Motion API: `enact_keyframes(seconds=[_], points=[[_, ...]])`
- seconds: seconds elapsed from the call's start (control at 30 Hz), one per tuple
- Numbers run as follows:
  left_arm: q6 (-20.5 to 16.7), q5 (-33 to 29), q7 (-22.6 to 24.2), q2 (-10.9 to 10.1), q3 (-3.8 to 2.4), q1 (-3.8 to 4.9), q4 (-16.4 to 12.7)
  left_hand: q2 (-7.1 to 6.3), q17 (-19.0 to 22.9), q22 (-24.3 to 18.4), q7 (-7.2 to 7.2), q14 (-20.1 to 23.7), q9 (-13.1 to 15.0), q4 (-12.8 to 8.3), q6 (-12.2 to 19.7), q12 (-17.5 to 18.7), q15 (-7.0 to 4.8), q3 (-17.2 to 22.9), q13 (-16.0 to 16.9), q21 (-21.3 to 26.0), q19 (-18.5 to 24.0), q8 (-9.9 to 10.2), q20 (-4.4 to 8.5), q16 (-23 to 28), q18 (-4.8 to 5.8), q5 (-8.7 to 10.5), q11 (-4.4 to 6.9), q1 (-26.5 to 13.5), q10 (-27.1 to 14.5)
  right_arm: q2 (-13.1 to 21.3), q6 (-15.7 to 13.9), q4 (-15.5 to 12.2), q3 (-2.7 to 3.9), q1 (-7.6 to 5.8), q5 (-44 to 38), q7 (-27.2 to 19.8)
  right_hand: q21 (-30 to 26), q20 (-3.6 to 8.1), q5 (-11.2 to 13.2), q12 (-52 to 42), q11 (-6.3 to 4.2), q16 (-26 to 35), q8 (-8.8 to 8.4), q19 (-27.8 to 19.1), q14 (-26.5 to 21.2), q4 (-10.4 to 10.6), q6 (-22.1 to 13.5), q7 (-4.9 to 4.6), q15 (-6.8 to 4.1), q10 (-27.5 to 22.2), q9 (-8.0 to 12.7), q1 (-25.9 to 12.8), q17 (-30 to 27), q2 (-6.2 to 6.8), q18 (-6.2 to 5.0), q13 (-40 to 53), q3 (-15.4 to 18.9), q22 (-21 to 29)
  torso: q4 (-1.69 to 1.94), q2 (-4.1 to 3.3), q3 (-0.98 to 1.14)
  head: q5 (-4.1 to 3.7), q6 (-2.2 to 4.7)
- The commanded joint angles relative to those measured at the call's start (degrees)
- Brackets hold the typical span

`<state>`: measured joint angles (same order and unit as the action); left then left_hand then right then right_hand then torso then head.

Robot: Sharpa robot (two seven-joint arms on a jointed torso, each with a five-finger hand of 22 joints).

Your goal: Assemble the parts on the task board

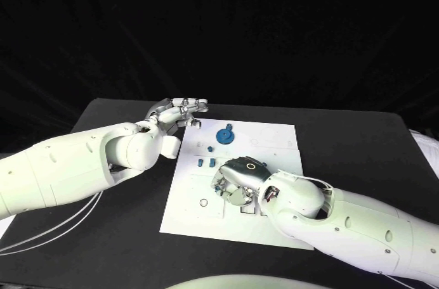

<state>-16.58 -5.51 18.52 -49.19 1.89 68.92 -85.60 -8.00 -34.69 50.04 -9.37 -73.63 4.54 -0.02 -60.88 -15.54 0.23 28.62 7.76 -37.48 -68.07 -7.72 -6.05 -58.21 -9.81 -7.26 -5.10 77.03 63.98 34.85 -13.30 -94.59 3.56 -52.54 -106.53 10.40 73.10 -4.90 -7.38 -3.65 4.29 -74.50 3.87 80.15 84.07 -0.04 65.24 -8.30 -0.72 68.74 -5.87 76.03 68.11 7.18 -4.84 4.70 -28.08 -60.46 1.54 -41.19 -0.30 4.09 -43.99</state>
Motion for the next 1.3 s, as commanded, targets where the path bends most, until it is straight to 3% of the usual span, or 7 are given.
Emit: enact_keyframes(seconds=[0.03,0.43,0.67,0.87,0.93,1.0,1.3], points=[[1.2,0.3,0.0,0.1,-0.03,0.02,-0.1,0.17,0.1,-0.1,0.06,0.0,-0.1,0.0,0.4,-0.4,0.0,-0.4,0.1,0.3,-0.4,-0.3,-0.03,0.1,-0.6,-0.03,0.03,0.0,-0.5,0.1,1.2,0.3,-0.27,0.32,-2.1,2.9,-1.8,-0.72,1.2,0.2,1.15,0.4,-0.39,-1.2,2.2,0.5,-4.8,-0.5,1.0,-5.6,1.4,-1.6,-0.7,1.63,-1.23,-1.2,1.9,2.6,-0.05,0.03,-0.02,-0.06,0.14],[1.5,0.4,-0.3,0.2,-0.03,0.02,0.2,0.18,0.2,-0.2,0.03,0.0,-0.1,0.0,0.5,-0.5,0.01,-0.4,0.1,0.4,-0.4,-0.3,-0.03,0.1,-0.61,-0.02,0.0,-0.1,-0.6,2.4,-8.8,-2.6,-0.13,0.33,-2.1,2.8,-4.0,-1.51,0.8,-2.2,1.88,1.5,0.0,-2.0,1.6,1.0,-7.9,-1.14,1.52,-10.9,1.7,-0.3,-2.7,1.09,-1.78,-0.7,6.6,5.6,-0.03,0.04,0.06,-0.37,0.56],[1.8,0.6,-0.5,0.1,-0.02,0.02,0.4,0.18,0.2,-0.2,0.02,0.0,-0.1,0.0,0.5,-0.5,0.02,-0.5,0.1,0.4,-0.4,-0.3,-0.03,0.1,-0.61,-0.01,-0.01,-0.1,-0.6,7.3,-10.7,-7.4,2.0,-0.01,0.6,4.9,-3.5,-1.44,-0.2,-4.3,1.6,1.4,0.04,-1.3,1.7,1.1,-6.8,-1.21,1.29,-8.1,1.6,0.4,-2.7,0.3,-1.64,-0.8,6.5,4.9,-0.17,0.07,0.01,-0.73,0.97],[2.0,0.9,-0.6,0.0,-0.01,0.02,0.4,0.18,0.3,-0.2,0.02,0.0,-0.1,0.0,0.5,-0.5,0.02,-0.5,0.1,0.4,-0.4,-0.3,-0.03,0.1,-0.6,-0.01,-0.01,-0.1,-0.6,12.3,-2.1,-9.1,3.67,-2.6,3.2,7.5,-4.5,-1.48,0.3,-2.7,1.51,1.3,-0.31,-1.7,1.8,1.8,-8.0,-0.24,1.38,-11.2,1.9,-0.9,-2.9,2.02,-1.92,-1.2,8.7,6.5,-0.18,0.04,-0.02,-1.55,1.45],[2.0,0.9,-0.6,-0.1,-0.01,0.02,0.4,0.19,0.3,-0.2,0.01,0.0,-0.1,0.0,0.5,-0.5,0.03,-0.5,0.1,0.4,-0.4,-0.3,-0.04,0.1,-0.6,0.0,-0.02,-0.1,-0.6,13.7,2.4,-8.6,3.89,-4.03,3.8,8.1,-6.8,-1.09,0.2,-0.8,1.49,1.9,-0.16,-2.8,1.6,3.7,-10.7,1.79,0.71,-15.5,2.1,-1.0,-3.8,2.6,-2.44,-1.0,15.4,9.8,-0.22,0.12,-0.07,-1.96,1.77],[2.0,1.0,-0.6,0.0,-0.01,0.02,0.5,0.19,0.3,-0.2,0.01,0.0,-0.1,0.0,0.5,-0.5,0.03,-0.5,0.1,0.4,-0.4,-0.3,-0.04,0.1,-0.6,0.0,-0.02,-0.1,-0.6,14.7,5.1,-8.1,4.01,-4.89,3.9,8.4,-7.8,0.19,0.4,-1.0,0.89,2.1,-0.14,-2.5,1.7,7.4,-11.8,2.04,-0.55,-17.5,1.9,3.8,-4.3,1.3,-2.49,-0.9,24.1,10.7,-0.29,0.2,-0.15,-2.19,1.87],[2.3,1.3,-0.6,0.3,0.06,-0.06,0.7,0.19,0.3,-0.2,0.01,0.0,-0.1,0.0,0.5,-0.5,0.03,-0.5,0.1,0.4,-0.4,-0.3,-0.04,0.1,-0.6,0.0,-0.02,-0.1,-0.6,16.5,9.3,-6.9,4.14,-6.15,2.5,7.3,-8.3,0.61,0.7,-1.8,0.29,2.9,-0.17,-2.0,1.7,10.0,-11.2,2.47,-0.96,-17.3,1.9,7.2,-5.4,0.9,-2.49,-0.9,24.7,11.2,-0.27,0.13,-0.14,-2.99,2.33]])
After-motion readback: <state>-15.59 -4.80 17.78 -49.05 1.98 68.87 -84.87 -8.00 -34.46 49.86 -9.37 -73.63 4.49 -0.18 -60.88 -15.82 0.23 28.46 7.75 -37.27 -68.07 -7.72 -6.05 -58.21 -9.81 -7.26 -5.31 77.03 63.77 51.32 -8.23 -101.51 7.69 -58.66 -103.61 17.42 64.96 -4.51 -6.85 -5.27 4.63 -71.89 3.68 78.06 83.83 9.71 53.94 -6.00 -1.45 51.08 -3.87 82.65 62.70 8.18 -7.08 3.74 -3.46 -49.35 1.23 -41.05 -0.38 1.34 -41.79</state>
